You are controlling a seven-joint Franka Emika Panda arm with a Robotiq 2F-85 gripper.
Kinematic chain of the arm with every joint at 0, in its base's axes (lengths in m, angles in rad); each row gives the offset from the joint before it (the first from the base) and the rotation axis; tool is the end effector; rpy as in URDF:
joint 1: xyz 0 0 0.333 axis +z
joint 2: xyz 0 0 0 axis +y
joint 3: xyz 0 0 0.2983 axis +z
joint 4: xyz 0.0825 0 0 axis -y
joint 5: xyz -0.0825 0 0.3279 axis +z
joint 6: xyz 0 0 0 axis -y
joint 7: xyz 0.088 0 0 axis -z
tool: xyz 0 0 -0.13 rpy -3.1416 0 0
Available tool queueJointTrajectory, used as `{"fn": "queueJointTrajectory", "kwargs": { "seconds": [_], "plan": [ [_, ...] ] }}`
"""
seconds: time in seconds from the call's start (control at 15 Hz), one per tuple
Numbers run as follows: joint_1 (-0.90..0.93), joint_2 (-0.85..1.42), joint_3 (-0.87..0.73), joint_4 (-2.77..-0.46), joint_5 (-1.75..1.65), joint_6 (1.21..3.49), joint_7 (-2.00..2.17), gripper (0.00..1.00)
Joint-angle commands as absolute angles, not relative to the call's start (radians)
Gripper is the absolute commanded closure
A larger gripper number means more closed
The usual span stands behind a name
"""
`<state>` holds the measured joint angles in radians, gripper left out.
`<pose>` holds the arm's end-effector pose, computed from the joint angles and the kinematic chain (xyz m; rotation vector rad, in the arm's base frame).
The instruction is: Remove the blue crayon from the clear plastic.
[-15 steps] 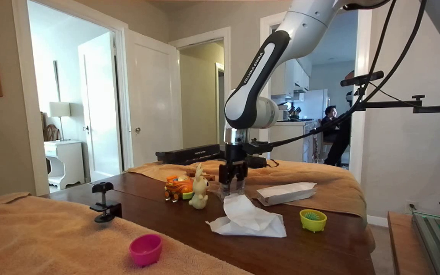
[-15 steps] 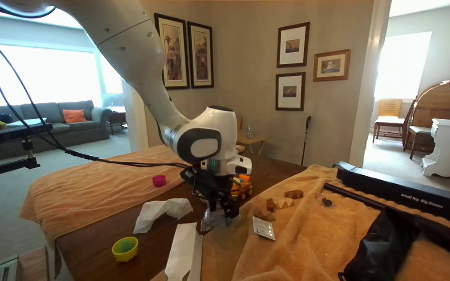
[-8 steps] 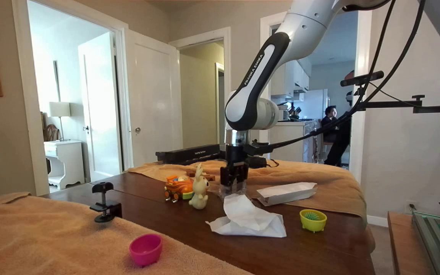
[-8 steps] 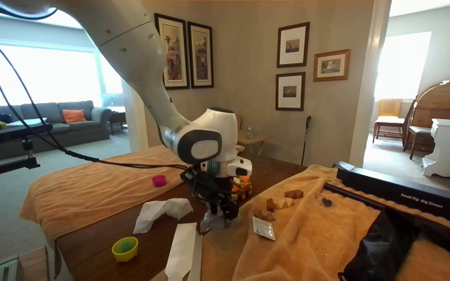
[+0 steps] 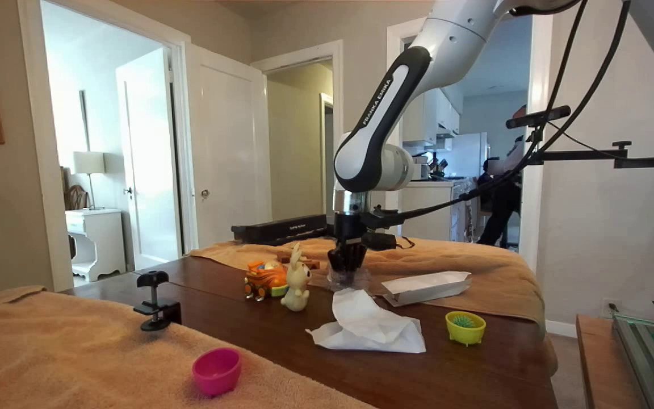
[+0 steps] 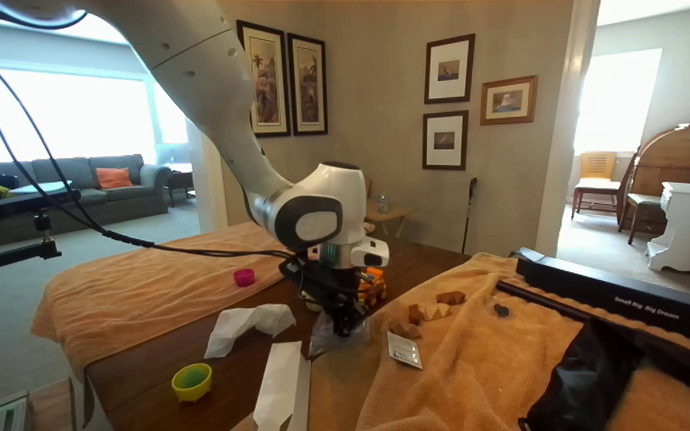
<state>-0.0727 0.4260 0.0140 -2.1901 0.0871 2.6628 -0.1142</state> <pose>0.5272 -0.0325 0.2025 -3.0970 0.0345 -0.0782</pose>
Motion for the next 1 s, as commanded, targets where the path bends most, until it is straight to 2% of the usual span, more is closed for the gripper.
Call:
{"fn": "queueJointTrajectory", "kwargs": {
  "seconds": [0.0,0.93],
  "plan": [
    [-0.054,0.434,-0.001,-2.175,0.052,2.649,-0.092,0.98],
    [-0.022,0.362,0.005,-2.198,0.026,2.629,-0.09,0.98]
  ]
}}
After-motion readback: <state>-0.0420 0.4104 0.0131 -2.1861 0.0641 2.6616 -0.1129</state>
